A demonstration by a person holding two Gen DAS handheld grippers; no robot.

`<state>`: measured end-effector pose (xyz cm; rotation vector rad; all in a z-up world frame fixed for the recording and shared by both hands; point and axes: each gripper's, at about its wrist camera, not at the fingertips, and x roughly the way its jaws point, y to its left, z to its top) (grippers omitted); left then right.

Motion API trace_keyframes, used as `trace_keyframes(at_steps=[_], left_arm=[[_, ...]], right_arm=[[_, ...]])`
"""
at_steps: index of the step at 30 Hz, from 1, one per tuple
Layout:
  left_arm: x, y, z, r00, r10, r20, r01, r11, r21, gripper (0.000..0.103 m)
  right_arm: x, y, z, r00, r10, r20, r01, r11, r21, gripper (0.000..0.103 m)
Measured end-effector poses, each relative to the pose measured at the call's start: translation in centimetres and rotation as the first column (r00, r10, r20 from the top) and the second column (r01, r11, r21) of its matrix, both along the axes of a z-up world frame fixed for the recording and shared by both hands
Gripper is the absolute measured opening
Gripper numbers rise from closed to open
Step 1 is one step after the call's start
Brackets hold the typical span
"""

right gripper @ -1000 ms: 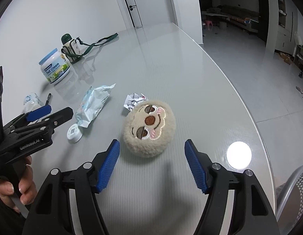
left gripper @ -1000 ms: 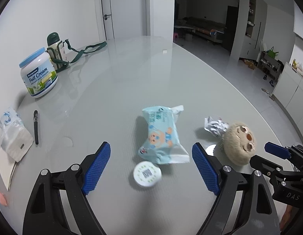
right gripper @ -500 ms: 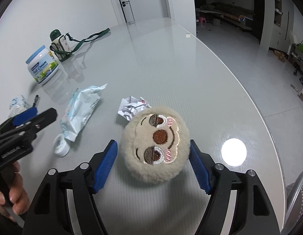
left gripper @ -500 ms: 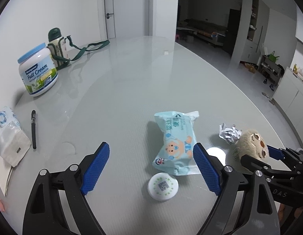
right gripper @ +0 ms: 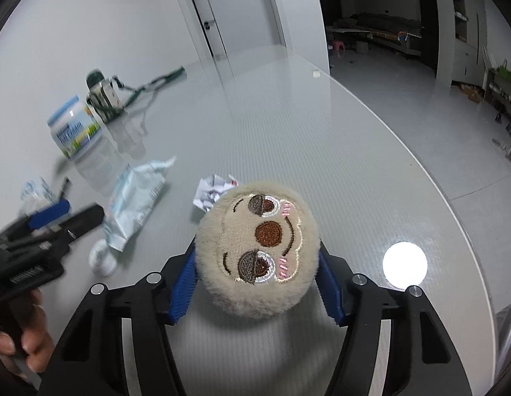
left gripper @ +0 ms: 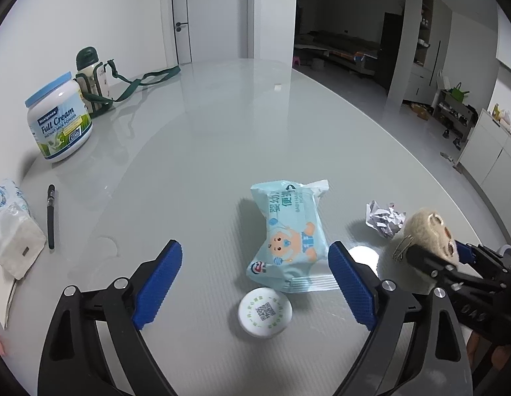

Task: Collect trash
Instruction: 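Grasp the blue baby-wipes packet with the left tool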

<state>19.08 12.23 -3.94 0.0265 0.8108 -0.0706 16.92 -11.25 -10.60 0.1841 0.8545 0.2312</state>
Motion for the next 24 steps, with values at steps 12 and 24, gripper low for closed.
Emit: trace_keyframes(at_steps=[12,24], left_arm=[[2.4,-1.2,-1.2,0.999,0.016,-0.038,-0.015,1.000,0.022,0.091],[4.0,-2.2,-2.9,0.995,0.015,-0.102,-0.014,1.000,0.014,0.049]], right_arm=[[-0.4,-2.2,0.1,1.000,-0.013,0.021,0.010,0.989,0.149,0.061],[-0.5,-2.5,0.1,1.000,-0.013,0.015,0.011,0.987,0.159,0.061]])
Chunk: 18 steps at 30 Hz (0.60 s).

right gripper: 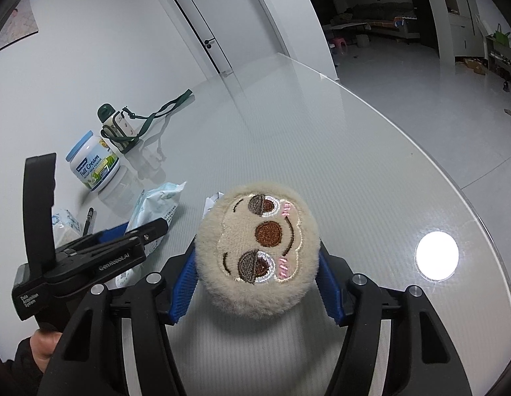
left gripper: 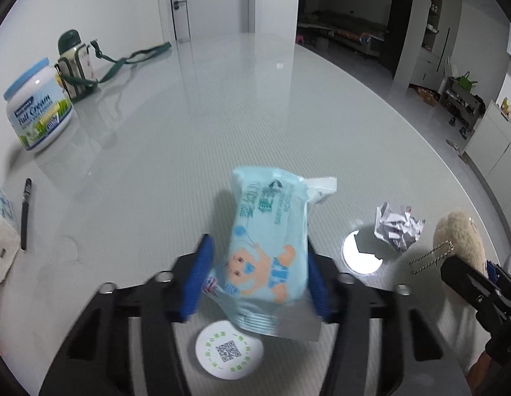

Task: Collect trash
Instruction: 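Grasp the blue baby-wipes packet with the left tool, then carry the sloth ball and wipes packet in both tools over the basket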

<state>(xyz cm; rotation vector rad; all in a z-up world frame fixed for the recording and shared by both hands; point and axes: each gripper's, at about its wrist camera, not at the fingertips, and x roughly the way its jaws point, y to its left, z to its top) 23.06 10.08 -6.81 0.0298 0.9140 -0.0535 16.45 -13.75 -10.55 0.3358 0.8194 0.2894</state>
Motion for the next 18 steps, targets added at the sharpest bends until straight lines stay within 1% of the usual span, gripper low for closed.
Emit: trace_keyframes(at_steps=[2,4,10,18], left_arm=[[-0.2,-0.1,0.3,1.000,-0.004,0.016,0.003,1.000,0.011,0.041],[-0.5,-0.2,0.7,1.000,-0.008,0.028,0.007,1.000,0.011,0.040],[-1.5,-0.2,2.1,0.998,0.004,0.059,-0.005,1.000,0.001,0.040],[-4.9,-1.3,5.0,0.993,0.006,0.121,-0.006,1.000,0.000,0.040]], right_arm=[[0.0,0.0,0.0,1.000,0.000,0.000,0.000,1.000,-0.001,0.061],[0.0,0.0,0.0,1.000,0.000,0.002,0.000,1.000,-0.001,0.061],[-0.6,0.1,0.4,1.000,-0.004,0.029,0.005,1.000,-0.018,0.061],[-3.7,-1.2,2.3,0.997,-0.013,0.071,0.014,1.000,-0.004,0.061]])
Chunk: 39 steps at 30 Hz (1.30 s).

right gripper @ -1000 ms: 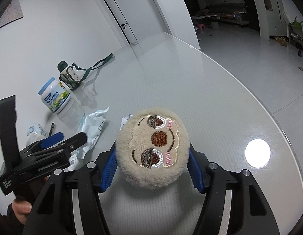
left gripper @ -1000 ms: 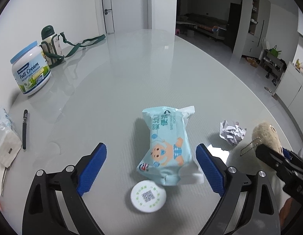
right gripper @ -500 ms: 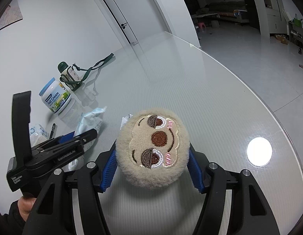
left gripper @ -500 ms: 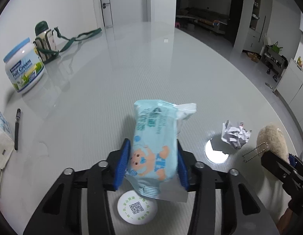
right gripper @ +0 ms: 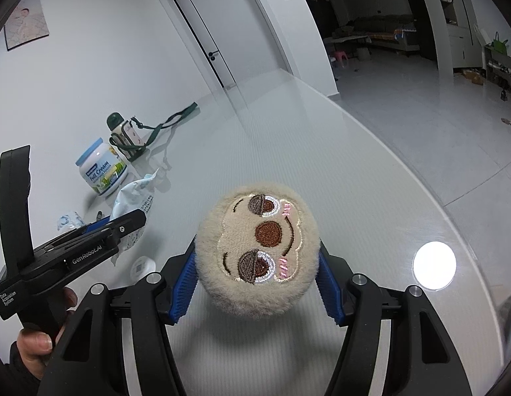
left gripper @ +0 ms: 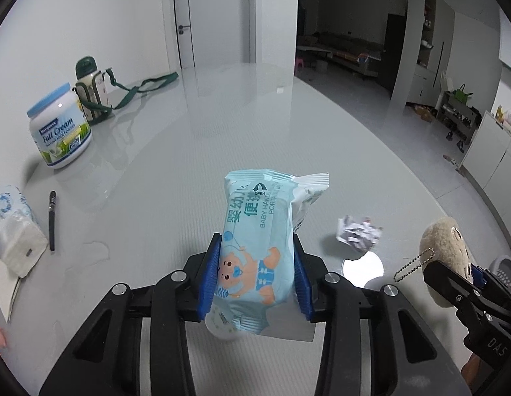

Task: Collect trash
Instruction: 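Carry the sloth ball and wipes packet in both tools over the basket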

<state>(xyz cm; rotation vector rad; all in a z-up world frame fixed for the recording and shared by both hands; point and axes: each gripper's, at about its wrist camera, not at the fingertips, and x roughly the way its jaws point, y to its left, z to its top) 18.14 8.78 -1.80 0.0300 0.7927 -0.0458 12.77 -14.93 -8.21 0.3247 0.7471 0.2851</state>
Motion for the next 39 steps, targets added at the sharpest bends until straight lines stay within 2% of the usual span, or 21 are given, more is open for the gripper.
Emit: trace_keyframes(at_steps=[13,18,24,30,39], left_arm=[[-5.3,-4.9,3.2,0.996,-0.073,0.051,0.074,0.997,-0.028,0.040],[-7.0,-8.3,3.0,0.989,-0.144,0.025,0.145,0.988,-0.048,0.040],[-8.6,-13.5,2.1,0.971,-0.238,-0.006,0.237,0.971,-0.032,0.040],[-10.2,-18.7,1.1,0.943,-0.332,-0.033,0.331,0.943,-0.027,0.040],[-12.4,-27.2,-1.2,0.876,-0.471,-0.099,0.468,0.882,-0.054,0.040]], right_arm=[[-6.7,-4.9,2.6,0.997,-0.060,0.052,0.061,0.998,-0.005,0.061],[-9.1,-7.9,2.8,0.992,-0.108,0.066,0.109,0.994,-0.014,0.061],[-11.7,-12.3,2.1,0.982,-0.184,0.053,0.185,0.983,-0.021,0.061],[-14.3,-17.4,1.0,0.963,-0.267,0.022,0.268,0.963,-0.032,0.061],[-19.3,-24.8,-0.3,0.912,-0.411,-0.012,0.409,0.909,-0.080,0.061]])
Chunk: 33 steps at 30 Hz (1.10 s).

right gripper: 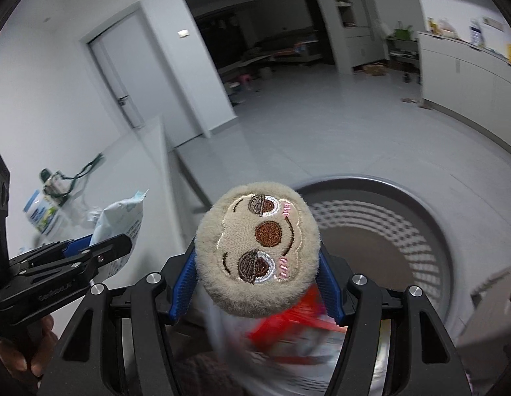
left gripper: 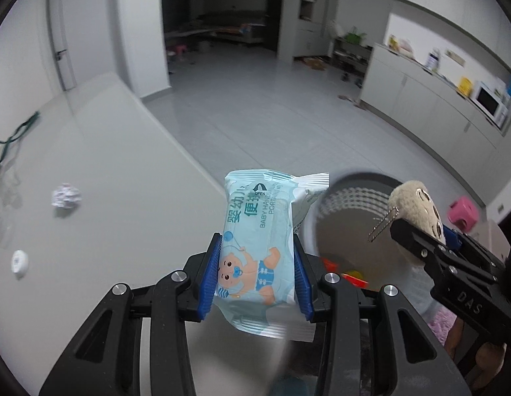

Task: Collect trash
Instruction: 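Carry the sloth ball and wipes packet in both tools over the basket, then open the left tool and the right tool, dropping packet and sloth into basket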

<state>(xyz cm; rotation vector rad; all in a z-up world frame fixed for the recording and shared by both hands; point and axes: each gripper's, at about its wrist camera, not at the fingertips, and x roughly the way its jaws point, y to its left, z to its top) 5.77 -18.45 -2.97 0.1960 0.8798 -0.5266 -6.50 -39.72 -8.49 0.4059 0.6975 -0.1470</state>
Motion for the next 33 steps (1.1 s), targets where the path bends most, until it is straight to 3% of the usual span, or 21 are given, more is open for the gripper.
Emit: trace_keyframes(at_steps=[6,14,33], left_arm=[[-1.1,-4.1,-1.5,0.996,-0.082,-0.035,0.082,0.997,0.011,0.040],[-2.5,-8.6,-2.1,0.988,-0.153,-0.036,0.154,0.987,0.045,0.040],[-3.7,-11.6,-2.1,0.979,-0.202,-0.026,0.204,0.976,0.075,0.044]], right_arm=[[-3.1,-4.1,-1.7,0.995,-0.085,-0.057,0.085,0.996,-0.004,0.061],[-4.7,-6.3,-2.8,0.987,-0.132,-0.094,0.133,0.991,0.002,0.061],[-5.0,-6.9,-2.8,0.984,-0.149,-0.102,0.151,0.989,0.011,0.061]])
